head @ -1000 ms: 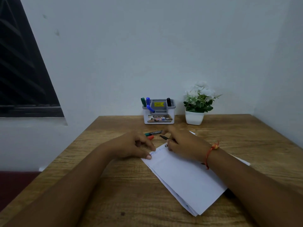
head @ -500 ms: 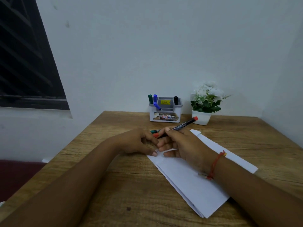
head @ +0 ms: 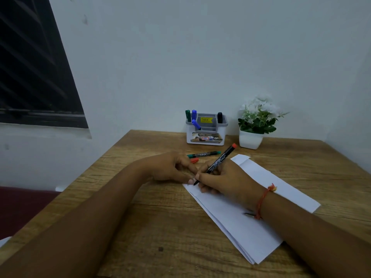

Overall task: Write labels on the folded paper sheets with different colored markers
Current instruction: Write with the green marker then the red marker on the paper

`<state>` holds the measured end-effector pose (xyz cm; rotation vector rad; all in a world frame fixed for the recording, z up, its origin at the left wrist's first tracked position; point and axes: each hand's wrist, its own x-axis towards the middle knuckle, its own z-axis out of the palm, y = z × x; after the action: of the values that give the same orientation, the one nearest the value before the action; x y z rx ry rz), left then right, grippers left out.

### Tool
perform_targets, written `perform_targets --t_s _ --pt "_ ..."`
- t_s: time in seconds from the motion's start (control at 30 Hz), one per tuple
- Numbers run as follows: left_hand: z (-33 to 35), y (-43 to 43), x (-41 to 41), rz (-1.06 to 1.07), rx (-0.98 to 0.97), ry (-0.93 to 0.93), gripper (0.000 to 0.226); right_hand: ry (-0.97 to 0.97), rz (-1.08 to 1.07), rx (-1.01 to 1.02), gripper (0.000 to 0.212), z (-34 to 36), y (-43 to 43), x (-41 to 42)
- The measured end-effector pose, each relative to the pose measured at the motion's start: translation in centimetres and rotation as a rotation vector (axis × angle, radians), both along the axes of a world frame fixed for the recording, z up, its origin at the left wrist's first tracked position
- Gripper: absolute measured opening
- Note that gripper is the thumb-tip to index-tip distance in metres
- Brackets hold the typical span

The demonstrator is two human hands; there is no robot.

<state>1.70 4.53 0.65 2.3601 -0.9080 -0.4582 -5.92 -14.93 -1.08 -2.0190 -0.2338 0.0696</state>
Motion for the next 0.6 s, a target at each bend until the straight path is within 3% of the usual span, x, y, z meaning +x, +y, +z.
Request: perform_targets --t_s 0.2,0.4,0.5,0.6 --pt "0.10 -0.16 -0.15 -0.002 0.007 0.002 0.023 -0.034 -0.010 -0.069 0.009 -0.37 0.17 0.19" --pt "-0.04 -0.08 -0.09 -0.005 0.003 -0.001 0.023 -0.043 -0.040 -0.084 0.030 -0.66 0.38 0.45" --pt "-0.04 -0.03 -0.09 0.003 -0.009 0.014 0.023 -0.075 -0.033 -0.140 0.016 -0.70 0.61 0.38" --pt "0.00 -0.10 -0.10 0.003 -0.009 0.017 0.023 -0.061 -0.052 -0.188 0.019 -0.56 0.71 0.56"
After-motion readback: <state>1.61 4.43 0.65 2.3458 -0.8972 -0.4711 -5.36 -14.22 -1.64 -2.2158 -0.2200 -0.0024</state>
